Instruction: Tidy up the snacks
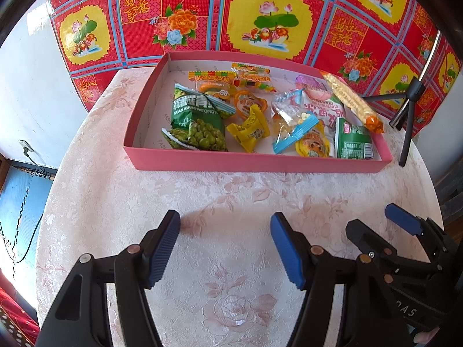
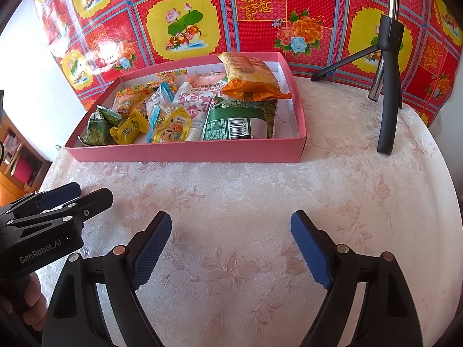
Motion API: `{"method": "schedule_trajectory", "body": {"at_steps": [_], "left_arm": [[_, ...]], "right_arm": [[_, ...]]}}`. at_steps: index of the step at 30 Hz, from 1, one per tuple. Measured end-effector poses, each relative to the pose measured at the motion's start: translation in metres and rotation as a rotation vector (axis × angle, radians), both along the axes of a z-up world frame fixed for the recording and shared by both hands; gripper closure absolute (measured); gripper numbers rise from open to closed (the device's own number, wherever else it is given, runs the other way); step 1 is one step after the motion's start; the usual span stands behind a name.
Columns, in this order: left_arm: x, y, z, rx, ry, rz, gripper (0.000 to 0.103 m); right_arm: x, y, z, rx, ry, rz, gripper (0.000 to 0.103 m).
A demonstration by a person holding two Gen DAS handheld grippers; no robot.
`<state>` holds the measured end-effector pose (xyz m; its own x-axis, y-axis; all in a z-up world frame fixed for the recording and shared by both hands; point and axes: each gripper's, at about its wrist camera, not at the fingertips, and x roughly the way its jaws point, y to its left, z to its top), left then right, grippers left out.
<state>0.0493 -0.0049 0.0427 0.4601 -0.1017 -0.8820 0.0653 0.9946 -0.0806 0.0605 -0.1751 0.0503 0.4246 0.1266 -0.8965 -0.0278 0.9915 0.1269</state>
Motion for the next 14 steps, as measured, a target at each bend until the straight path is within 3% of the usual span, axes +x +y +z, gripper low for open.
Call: {"method": "schedule_trajectory", "body": {"at_steps": [9,14], "left_arm": [[0.0,0.0,0.0,0.002,-0.001,-0.001,0.035],[0.0,0.0,0.0,0.003,-0.003,-0.001,0.034]], "right_arm": [[0.001,0.0,0.0,0.005,0.008,0.019,0.016],[0.002,-0.027,-0.004,-0.074,0.01,-0.054,0.017]]}}
